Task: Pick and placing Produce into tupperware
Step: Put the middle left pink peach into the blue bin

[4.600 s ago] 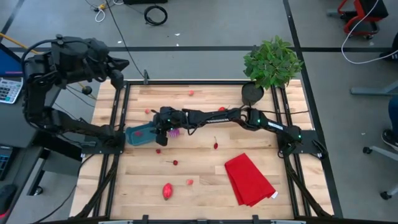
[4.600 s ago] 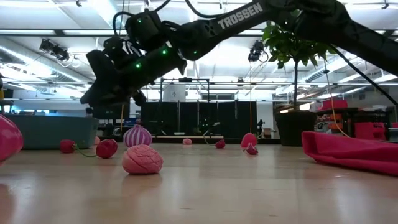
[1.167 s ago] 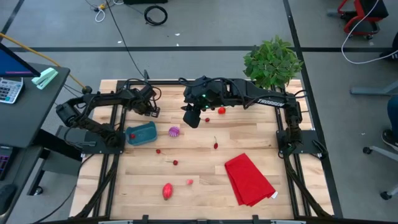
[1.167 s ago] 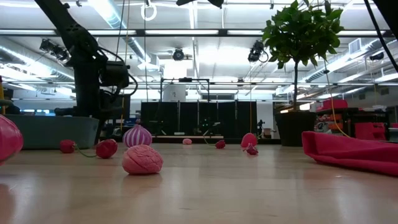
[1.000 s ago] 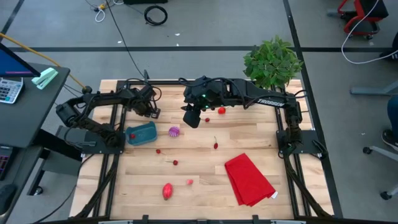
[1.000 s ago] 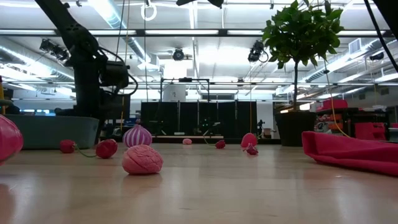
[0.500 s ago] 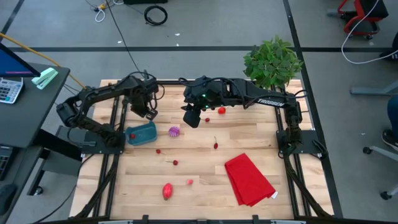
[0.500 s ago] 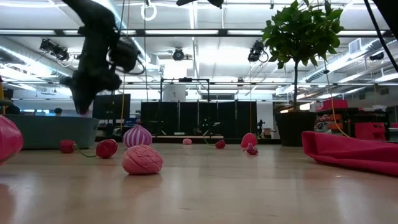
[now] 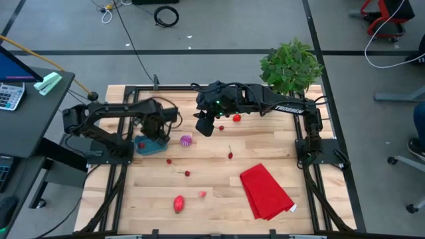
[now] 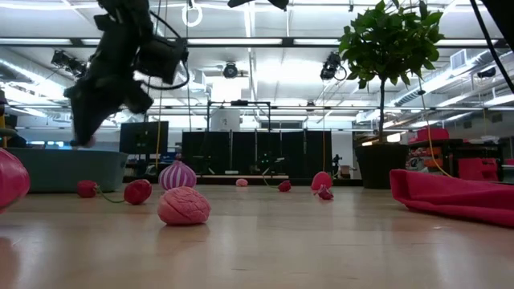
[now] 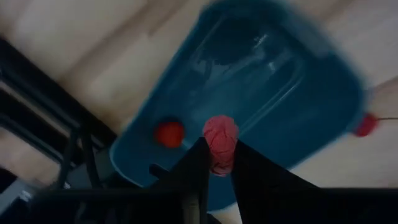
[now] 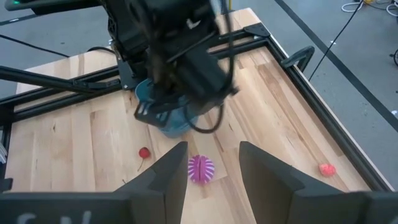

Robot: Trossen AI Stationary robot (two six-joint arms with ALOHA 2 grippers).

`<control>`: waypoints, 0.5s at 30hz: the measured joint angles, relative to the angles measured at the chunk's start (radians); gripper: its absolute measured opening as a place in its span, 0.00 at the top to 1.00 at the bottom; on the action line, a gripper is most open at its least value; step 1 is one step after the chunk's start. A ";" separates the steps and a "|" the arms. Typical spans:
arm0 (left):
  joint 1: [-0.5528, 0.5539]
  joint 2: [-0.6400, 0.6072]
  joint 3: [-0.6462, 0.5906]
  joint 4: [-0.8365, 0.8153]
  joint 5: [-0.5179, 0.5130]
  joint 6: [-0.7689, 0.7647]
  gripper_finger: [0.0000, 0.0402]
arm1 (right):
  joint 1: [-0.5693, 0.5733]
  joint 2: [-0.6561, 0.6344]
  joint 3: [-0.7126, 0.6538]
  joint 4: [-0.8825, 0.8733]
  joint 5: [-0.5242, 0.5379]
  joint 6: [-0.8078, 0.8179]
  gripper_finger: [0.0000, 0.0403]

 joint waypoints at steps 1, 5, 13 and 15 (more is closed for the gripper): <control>-0.012 0.000 -0.021 0.010 -0.001 -0.015 0.84 | 0.000 0.000 0.000 0.000 0.000 0.000 0.62; -0.047 0.000 -0.097 0.031 0.000 -0.083 0.80 | 0.000 0.000 0.000 0.000 0.000 -0.001 0.62; -0.085 0.000 -0.131 0.048 0.001 -0.132 0.74 | -0.001 0.000 0.000 0.000 0.000 -0.001 0.62; -0.087 0.000 -0.121 0.049 0.002 -0.132 0.71 | -0.001 0.000 0.000 0.000 0.000 -0.002 0.62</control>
